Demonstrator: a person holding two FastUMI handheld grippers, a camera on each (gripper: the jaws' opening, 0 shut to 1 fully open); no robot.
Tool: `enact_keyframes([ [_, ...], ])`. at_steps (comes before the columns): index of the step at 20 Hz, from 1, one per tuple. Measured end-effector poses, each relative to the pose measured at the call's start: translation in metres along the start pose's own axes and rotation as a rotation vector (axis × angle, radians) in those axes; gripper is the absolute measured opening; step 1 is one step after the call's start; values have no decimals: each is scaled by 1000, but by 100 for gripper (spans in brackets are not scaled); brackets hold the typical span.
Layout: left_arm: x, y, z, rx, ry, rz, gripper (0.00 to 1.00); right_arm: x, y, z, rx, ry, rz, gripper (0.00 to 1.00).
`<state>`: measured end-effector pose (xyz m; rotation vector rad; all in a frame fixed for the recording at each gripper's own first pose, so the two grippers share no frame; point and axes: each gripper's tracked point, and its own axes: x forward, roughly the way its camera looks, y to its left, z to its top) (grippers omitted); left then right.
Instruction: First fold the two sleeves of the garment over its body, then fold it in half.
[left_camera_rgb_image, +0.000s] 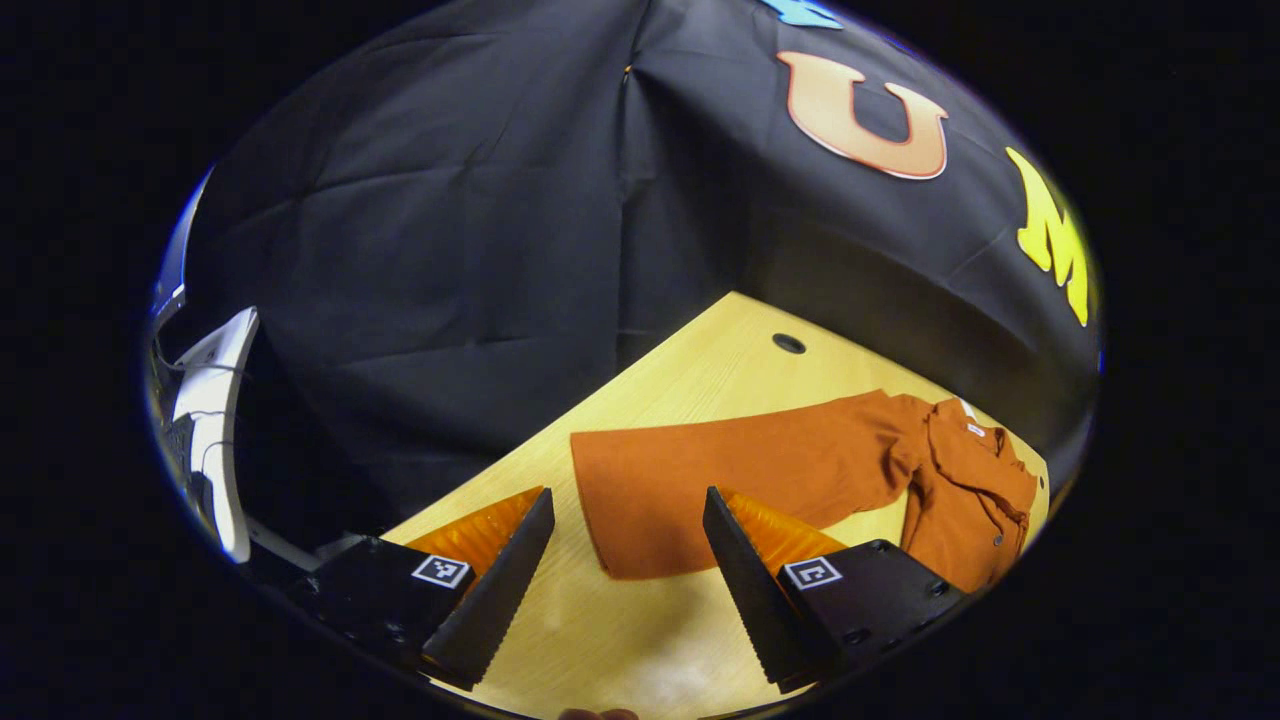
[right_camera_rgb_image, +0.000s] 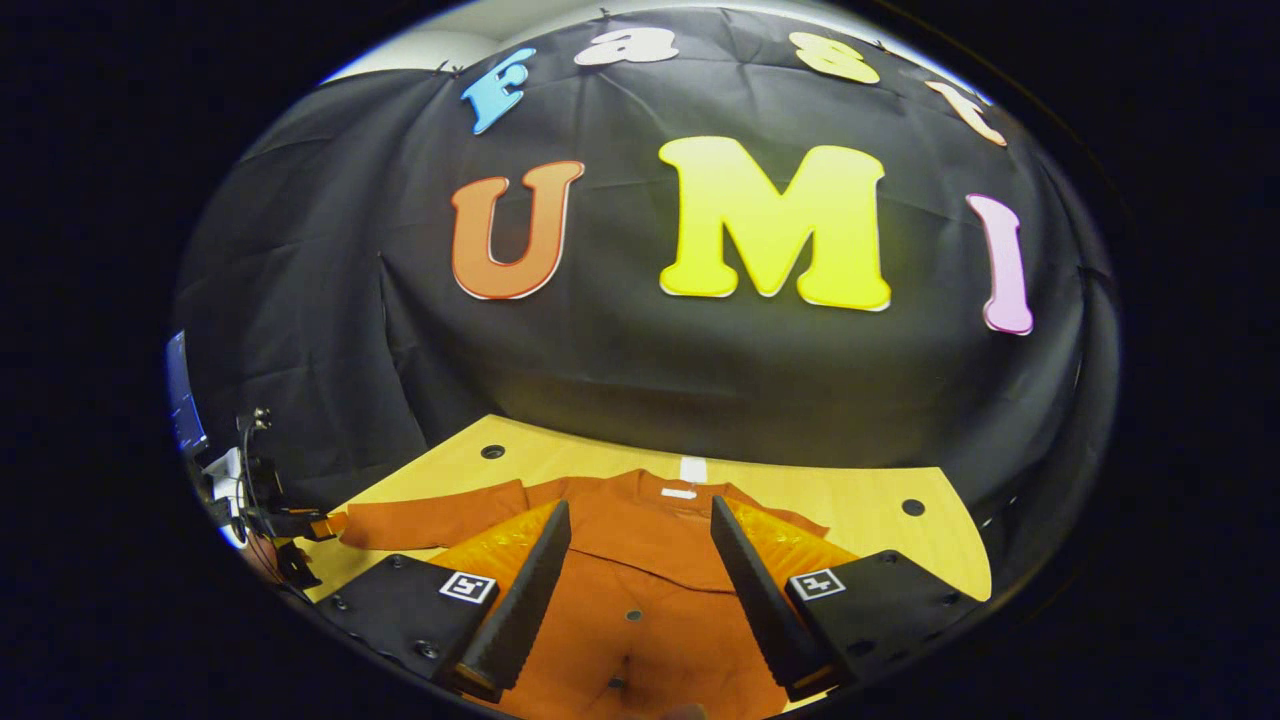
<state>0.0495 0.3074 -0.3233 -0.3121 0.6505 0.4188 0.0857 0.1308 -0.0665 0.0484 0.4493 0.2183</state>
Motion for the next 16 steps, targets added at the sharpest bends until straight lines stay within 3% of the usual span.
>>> enact_keyframes([
  [4, 18, 0, -15, 8, 20, 66, 98, -27, -32, -9, 51, 27, -79, 91],
  [5, 19, 1, -14, 21, 13, 87, 88, -33, -32, -12, 55, 31, -84, 91],
  [6, 20, 1, -15, 53, 0, 108, 97, -41, -33, -18, 53, 35, -88, 89],
  [7, 24, -1, -15, 86, -13, 121, 97, -48, -34, -26, 51, 49, -93, 89],
  [9, 26, 0, -18, 54, -13, 152, 97, -52, -33, -40, 73, 93, -90, 91],
  [11, 25, -11, -13, 30, 3, 164, 72, -51, -37, -43, 133, 116, -97, 90],
  [15, 28, -30, -6, -64, 46, 84, 6, -51, -46, -27, 139, 71, -102, 90],
  [16, 26, -30, -7, -102, 71, 65, 4, -56, -49, -27, 139, 68, -104, 90],
])
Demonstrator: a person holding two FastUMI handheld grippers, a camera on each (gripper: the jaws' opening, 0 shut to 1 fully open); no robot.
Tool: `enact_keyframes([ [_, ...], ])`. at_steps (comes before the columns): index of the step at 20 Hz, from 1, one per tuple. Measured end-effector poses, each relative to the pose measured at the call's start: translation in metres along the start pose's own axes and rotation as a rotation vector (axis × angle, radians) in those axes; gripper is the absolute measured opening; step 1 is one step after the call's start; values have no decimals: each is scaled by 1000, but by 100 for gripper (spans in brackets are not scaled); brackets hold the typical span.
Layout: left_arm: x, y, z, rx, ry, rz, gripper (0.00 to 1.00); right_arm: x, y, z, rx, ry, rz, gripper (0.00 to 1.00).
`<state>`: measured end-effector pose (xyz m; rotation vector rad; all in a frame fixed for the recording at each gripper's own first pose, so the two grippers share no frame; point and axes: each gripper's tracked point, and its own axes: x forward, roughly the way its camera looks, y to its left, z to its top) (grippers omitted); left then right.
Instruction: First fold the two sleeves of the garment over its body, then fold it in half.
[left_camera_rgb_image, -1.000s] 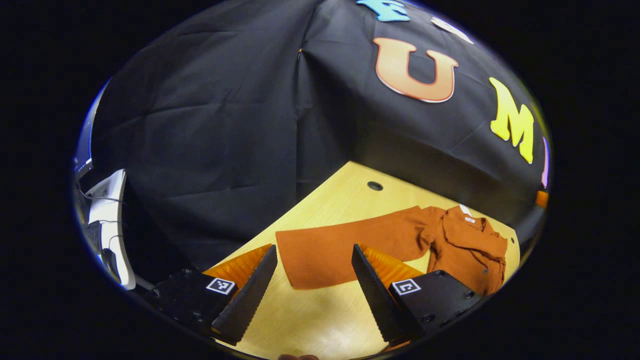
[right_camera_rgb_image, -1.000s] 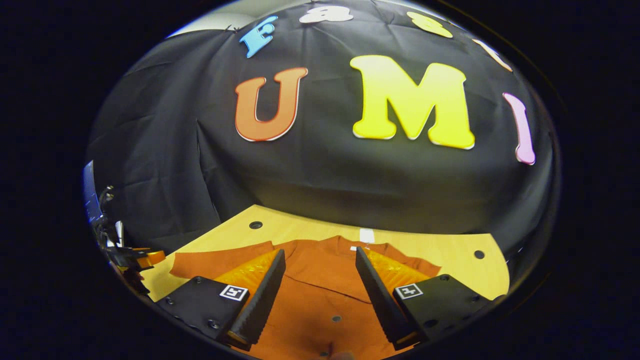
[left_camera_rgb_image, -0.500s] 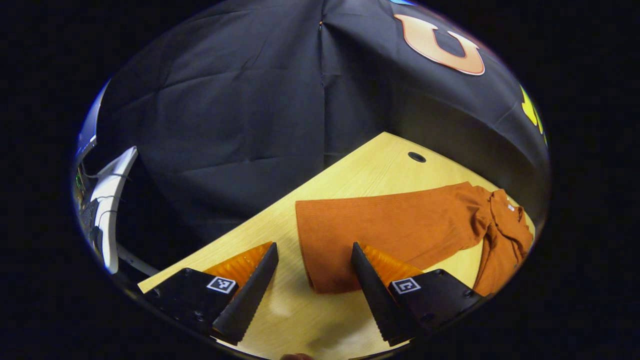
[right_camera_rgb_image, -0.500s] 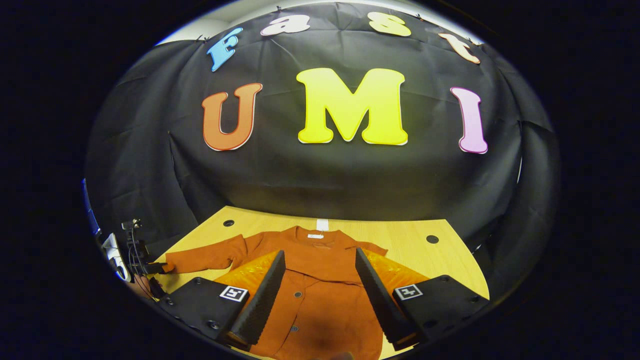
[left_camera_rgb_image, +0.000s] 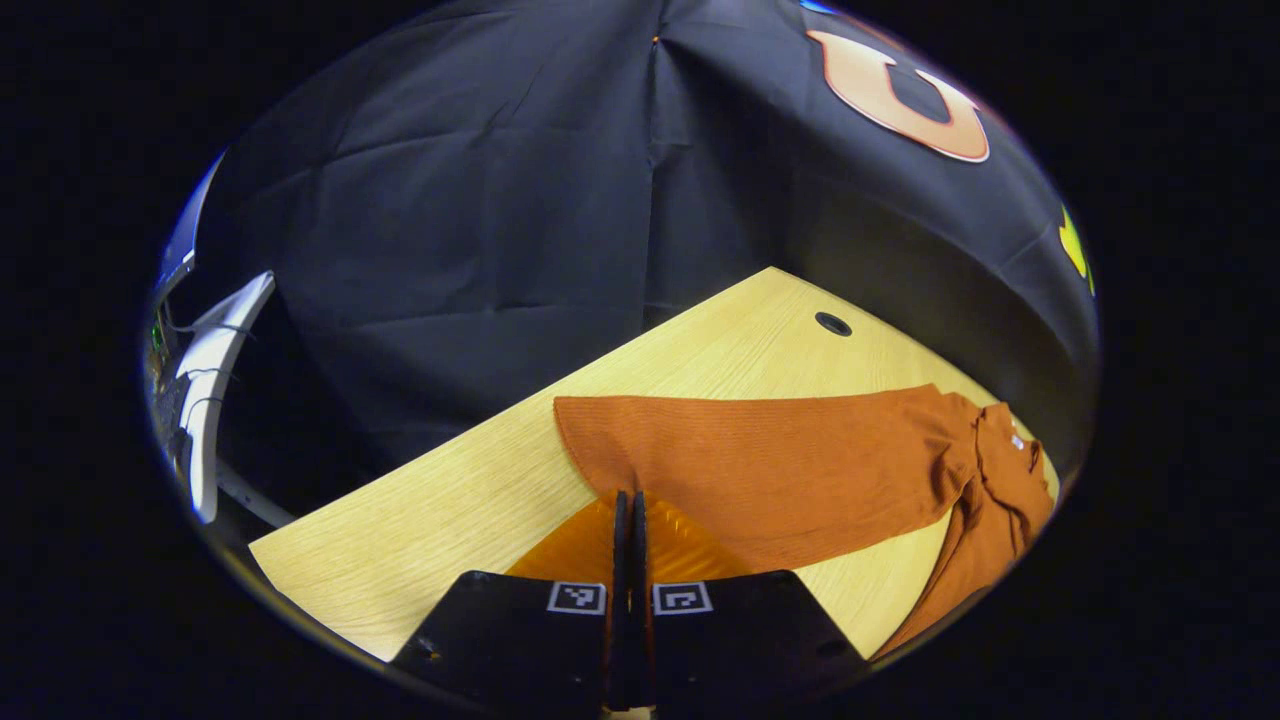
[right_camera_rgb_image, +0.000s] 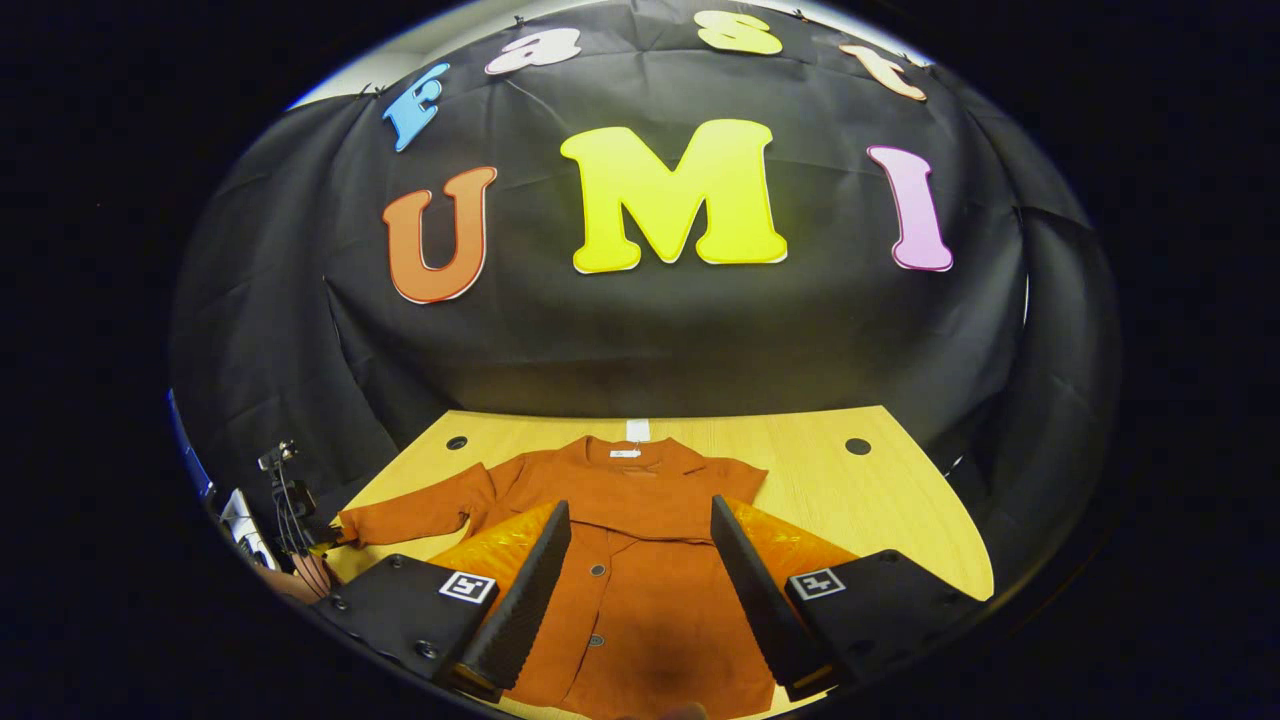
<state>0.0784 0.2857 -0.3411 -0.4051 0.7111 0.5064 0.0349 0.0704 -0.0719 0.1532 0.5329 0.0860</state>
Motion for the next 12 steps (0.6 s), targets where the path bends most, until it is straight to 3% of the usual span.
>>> enact_keyframes([
  [5, -33, -21, 51, -170, -65, -195, 3, -17, -21, -18, -10, -30, -3, 91],
  [12, -86, -73, 139, -195, -169, -341, 3, -30, -57, -23, 34, -45, -25, 90],
])
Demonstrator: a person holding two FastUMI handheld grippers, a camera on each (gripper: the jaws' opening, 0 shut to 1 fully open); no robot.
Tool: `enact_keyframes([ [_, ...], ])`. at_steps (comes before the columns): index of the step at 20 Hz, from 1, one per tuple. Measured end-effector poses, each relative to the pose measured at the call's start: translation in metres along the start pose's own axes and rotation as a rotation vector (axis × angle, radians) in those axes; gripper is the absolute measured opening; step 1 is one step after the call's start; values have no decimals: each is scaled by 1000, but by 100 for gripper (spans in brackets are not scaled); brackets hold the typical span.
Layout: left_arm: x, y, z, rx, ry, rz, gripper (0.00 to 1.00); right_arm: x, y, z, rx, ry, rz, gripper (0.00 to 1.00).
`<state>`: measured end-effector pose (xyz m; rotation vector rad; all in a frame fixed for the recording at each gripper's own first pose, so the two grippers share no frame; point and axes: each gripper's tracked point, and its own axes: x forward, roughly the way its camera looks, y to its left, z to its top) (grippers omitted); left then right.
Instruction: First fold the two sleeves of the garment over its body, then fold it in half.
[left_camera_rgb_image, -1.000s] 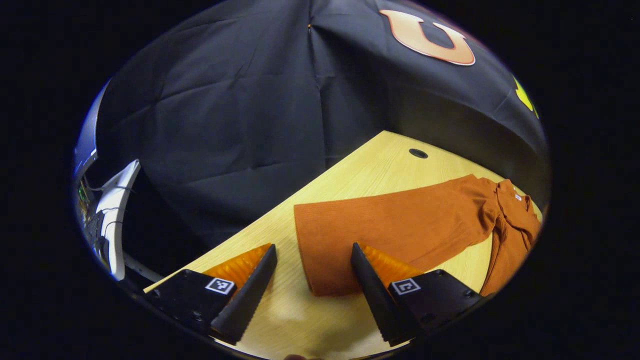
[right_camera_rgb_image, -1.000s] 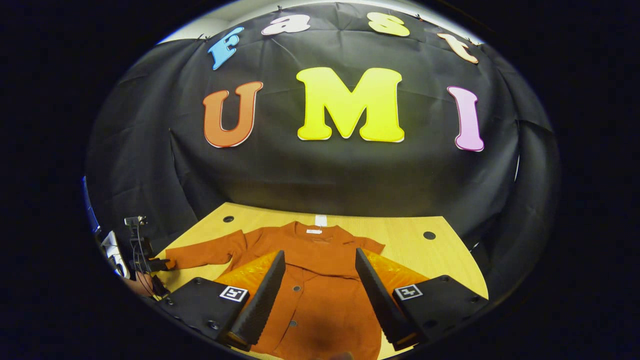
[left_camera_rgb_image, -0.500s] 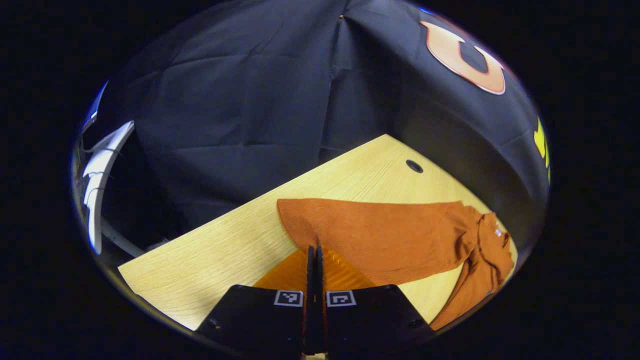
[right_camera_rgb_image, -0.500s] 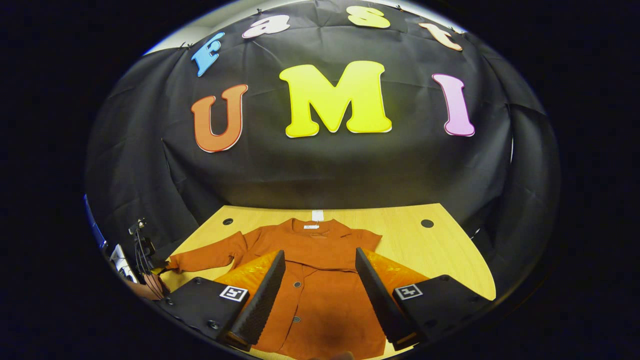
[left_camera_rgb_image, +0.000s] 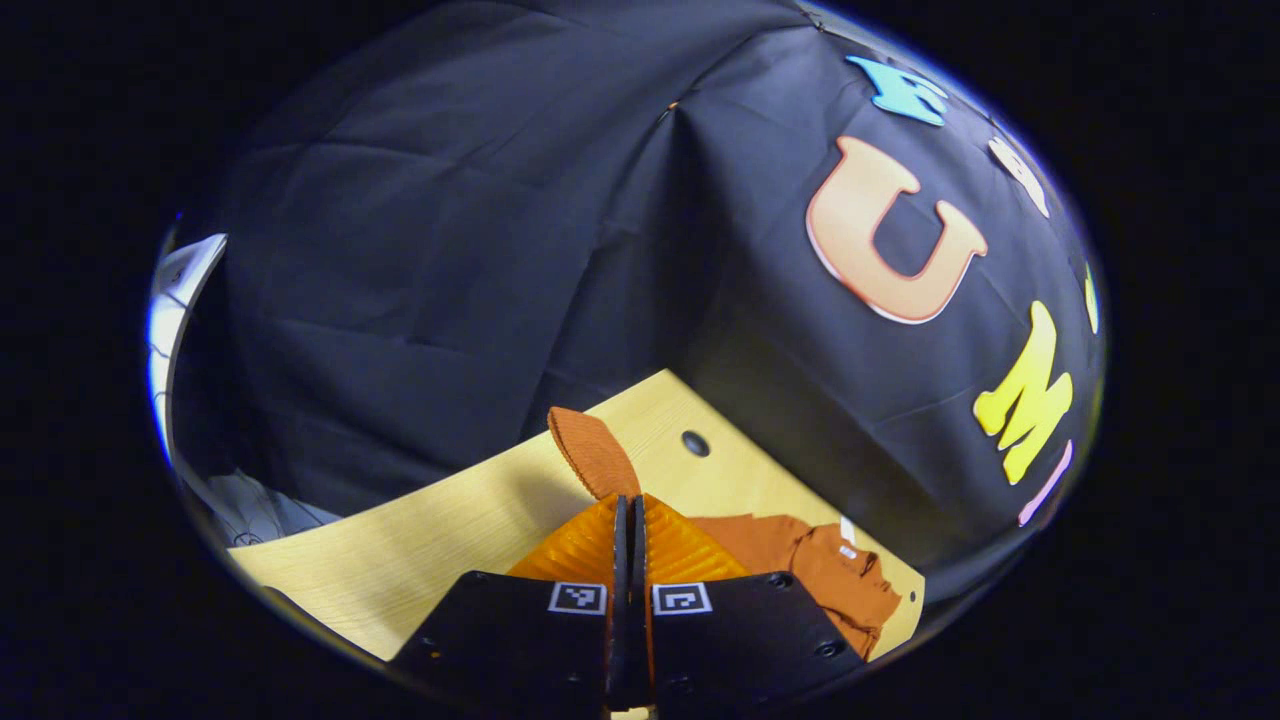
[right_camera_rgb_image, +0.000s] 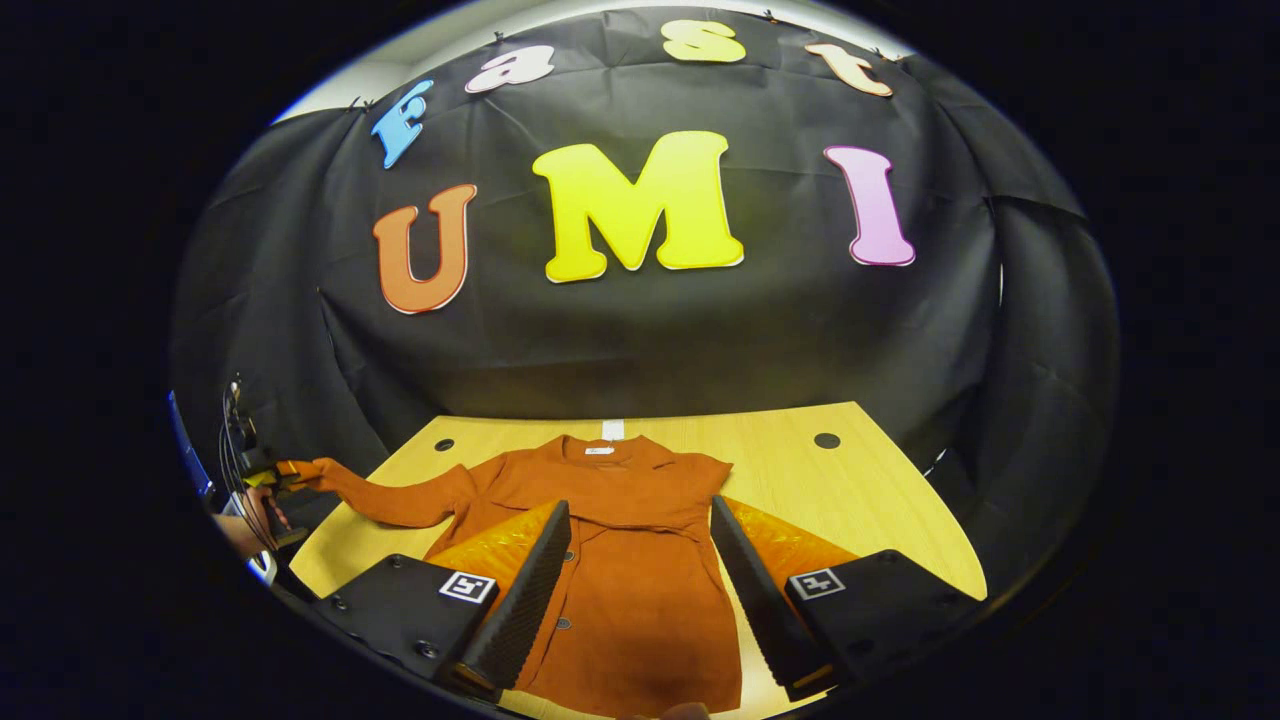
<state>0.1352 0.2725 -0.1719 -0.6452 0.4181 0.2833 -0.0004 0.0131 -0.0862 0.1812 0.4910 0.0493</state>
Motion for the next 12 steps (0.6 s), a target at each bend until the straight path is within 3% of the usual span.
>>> enact_keyframes([
  [6, 11, -127, 65, 114, -77, -173, 3, -18, -43, 1, 42, -36, -35, 91],
  [9, 18, -179, 77, 133, -89, -243, 3, -23, -65, -2, 67, -38, -66, 91],
  [12, 23, -265, 74, 218, -84, -381, 2, -35, -91, -5, 89, -51, -107, 91],
])
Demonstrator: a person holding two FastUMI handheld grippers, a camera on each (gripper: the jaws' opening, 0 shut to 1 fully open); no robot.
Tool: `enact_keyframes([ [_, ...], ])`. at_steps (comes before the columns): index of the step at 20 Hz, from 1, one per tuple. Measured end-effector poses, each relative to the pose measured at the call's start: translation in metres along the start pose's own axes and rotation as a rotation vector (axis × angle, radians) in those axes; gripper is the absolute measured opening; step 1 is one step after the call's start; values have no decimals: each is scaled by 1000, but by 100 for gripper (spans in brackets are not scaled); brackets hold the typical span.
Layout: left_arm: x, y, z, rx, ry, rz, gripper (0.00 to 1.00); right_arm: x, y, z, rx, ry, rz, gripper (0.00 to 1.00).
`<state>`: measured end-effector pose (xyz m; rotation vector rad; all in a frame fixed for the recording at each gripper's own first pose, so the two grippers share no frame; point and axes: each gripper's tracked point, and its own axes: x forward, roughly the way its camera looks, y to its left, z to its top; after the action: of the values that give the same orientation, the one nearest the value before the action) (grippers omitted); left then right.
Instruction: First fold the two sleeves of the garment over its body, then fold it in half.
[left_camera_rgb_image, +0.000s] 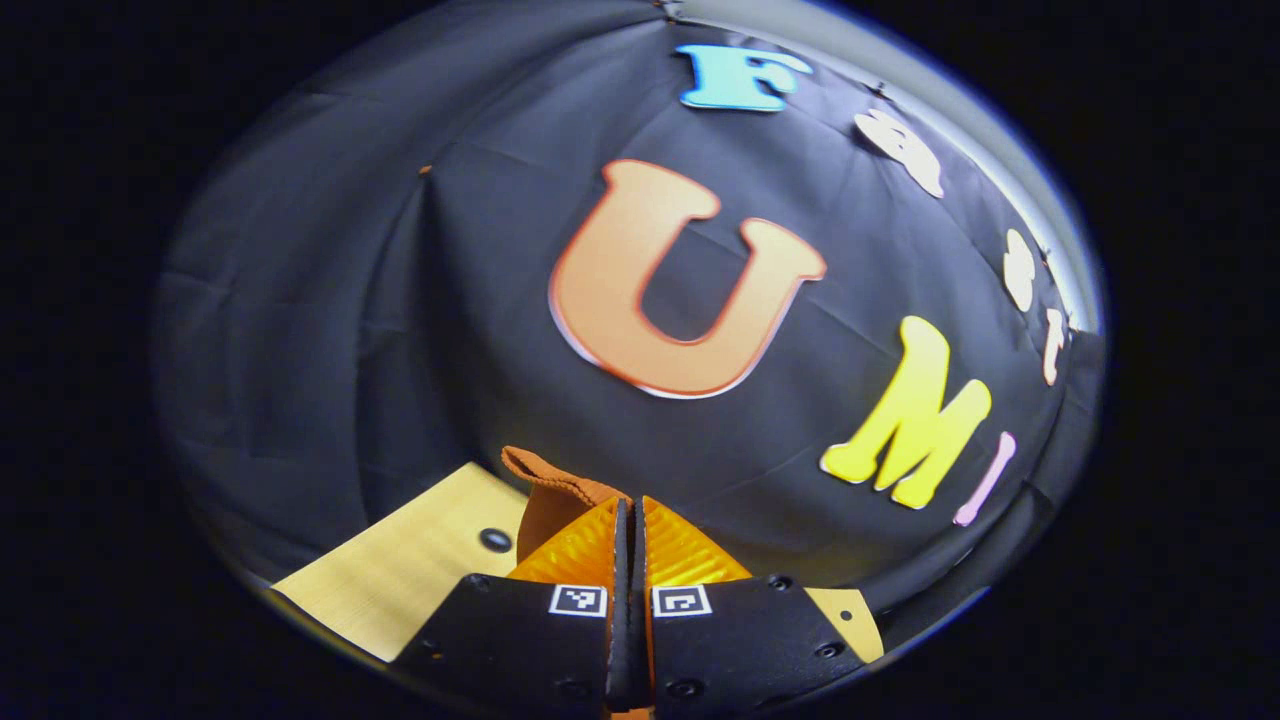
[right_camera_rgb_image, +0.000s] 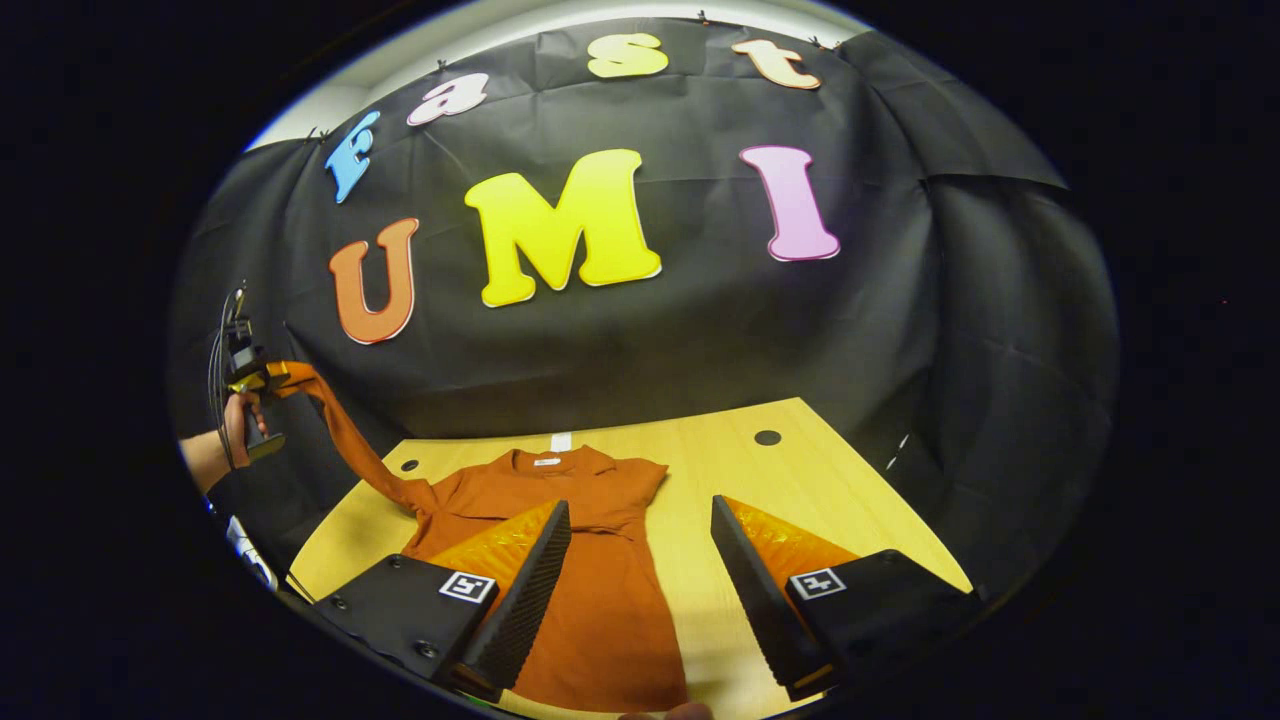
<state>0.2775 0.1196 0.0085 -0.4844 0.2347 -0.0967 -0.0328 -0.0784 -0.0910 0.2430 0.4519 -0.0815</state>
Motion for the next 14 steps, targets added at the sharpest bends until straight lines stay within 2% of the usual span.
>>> enact_keyframes([
  [2, 18, -46, -1, 28, 19, -78, 3, -5, -13, 1, 10, -5, -25, 89],
  [3, 35, -87, -14, 65, 38, -141, 3, -10, -28, 7, 21, -18, -53, 91],
  [8, 60, -175, -79, 137, 147, -288, 3, -29, -64, 19, 11, -52, -128, 91],
  [11, 68, -223, -132, 159, 222, -355, 3, -37, -87, 23, -3, -47, -170, 91],
  [14, 75, -255, -221, 205, 343, -405, 3, -52, -114, 25, -11, -52, -225, 91],
])
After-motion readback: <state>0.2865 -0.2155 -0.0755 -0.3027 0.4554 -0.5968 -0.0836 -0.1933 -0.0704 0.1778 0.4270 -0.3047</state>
